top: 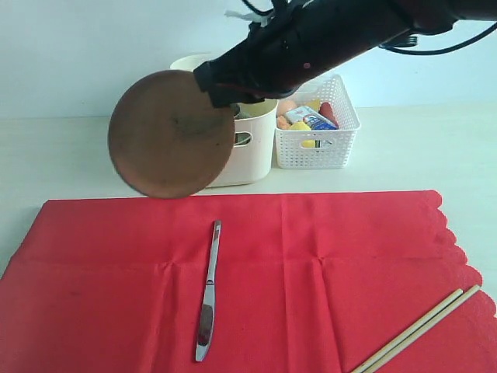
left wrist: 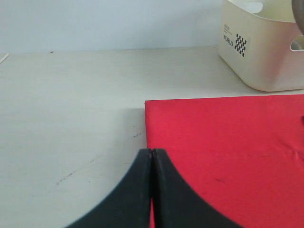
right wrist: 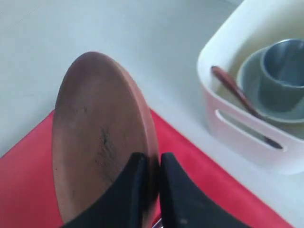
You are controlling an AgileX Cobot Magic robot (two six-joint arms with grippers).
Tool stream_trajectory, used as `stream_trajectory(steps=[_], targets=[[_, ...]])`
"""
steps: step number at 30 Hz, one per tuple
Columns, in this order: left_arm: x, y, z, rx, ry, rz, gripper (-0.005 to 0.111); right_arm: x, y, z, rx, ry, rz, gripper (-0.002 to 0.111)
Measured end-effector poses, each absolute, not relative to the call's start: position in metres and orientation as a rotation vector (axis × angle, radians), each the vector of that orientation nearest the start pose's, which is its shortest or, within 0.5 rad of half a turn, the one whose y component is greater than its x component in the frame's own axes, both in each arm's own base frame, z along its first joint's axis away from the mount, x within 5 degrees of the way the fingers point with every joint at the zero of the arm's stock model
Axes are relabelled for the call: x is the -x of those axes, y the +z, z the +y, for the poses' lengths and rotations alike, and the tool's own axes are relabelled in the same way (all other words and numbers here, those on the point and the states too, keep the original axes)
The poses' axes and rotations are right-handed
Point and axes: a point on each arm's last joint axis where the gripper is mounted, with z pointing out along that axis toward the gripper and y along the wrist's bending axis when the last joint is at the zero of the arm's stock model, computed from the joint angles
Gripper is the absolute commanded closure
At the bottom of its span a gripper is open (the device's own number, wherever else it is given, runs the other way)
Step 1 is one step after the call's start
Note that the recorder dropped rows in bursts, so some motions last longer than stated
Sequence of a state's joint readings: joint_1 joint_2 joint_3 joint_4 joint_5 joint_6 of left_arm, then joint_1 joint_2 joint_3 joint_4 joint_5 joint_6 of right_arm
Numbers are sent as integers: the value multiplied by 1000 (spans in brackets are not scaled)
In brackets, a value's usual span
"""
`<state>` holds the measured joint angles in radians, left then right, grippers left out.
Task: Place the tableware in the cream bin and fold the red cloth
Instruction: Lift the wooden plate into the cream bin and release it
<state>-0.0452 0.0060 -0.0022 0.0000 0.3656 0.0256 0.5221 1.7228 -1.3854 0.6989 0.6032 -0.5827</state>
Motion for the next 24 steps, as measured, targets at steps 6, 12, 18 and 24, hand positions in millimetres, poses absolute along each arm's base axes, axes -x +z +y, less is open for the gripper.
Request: stream_trajectory(steps=[6, 12, 18, 24], targets=[[-53, 181, -2, -66, -14, 1852, 107, -346, 305, 203, 609, 616, 2144, 108], [-53, 181, -2, -66, -14, 1852, 107, -369, 312, 185, 496, 534, 2064, 108], [-53, 181, -2, -66, -14, 1852, 107, -421, 314, 176, 472, 503, 2029, 108], [-53, 181, -2, -66, -14, 1852, 107, -488, 275, 183, 496, 528, 2065, 108]])
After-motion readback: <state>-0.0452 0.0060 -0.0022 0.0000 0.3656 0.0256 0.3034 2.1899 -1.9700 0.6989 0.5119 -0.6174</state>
